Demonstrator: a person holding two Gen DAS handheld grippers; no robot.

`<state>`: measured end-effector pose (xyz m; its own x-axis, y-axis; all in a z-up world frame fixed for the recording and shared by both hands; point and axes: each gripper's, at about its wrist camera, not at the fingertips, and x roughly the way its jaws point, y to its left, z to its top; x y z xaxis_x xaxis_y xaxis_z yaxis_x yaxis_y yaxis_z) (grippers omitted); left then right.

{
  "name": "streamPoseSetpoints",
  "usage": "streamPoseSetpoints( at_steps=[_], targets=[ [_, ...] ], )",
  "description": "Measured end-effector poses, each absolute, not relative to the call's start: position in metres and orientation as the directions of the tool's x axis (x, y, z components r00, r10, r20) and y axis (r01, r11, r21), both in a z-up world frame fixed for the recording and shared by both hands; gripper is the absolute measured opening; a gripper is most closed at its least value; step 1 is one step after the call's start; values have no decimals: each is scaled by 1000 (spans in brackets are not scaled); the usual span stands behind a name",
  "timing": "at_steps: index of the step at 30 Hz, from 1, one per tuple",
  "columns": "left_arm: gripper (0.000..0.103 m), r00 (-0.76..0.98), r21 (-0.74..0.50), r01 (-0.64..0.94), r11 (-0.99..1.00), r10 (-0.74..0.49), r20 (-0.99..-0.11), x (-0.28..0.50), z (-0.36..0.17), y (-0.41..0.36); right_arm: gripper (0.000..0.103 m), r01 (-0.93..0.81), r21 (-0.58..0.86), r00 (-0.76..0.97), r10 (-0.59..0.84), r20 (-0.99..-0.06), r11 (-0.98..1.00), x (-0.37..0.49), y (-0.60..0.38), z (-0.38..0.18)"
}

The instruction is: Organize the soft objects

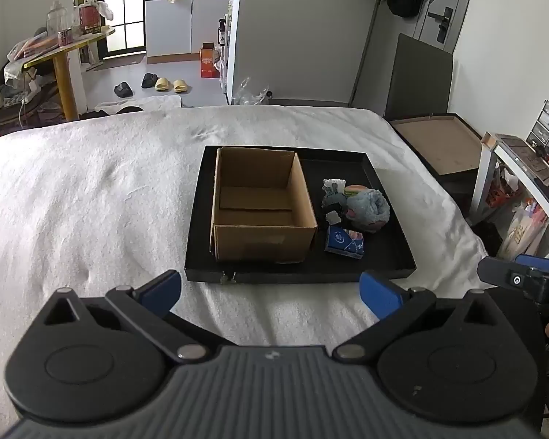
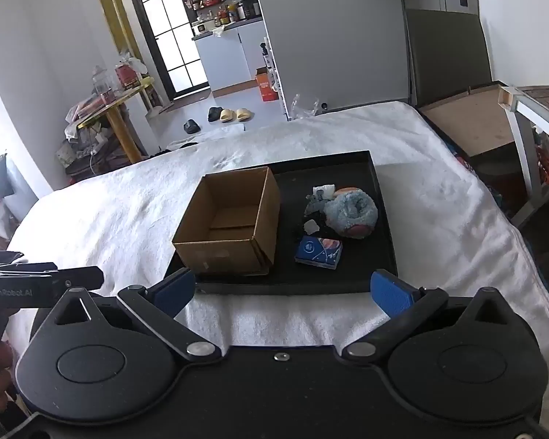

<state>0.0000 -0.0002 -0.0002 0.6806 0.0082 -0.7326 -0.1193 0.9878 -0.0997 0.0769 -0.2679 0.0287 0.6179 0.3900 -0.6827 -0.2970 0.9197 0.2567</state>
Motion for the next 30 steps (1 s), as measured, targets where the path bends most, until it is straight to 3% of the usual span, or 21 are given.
streamPoseSetpoints(
  at_steps=[30],
  targets=[
    [103, 687, -106, -118, 987, 4, -727, -4, 4, -4, 103, -287, 228, 624, 363, -692, 930, 73, -268, 32]
  ],
)
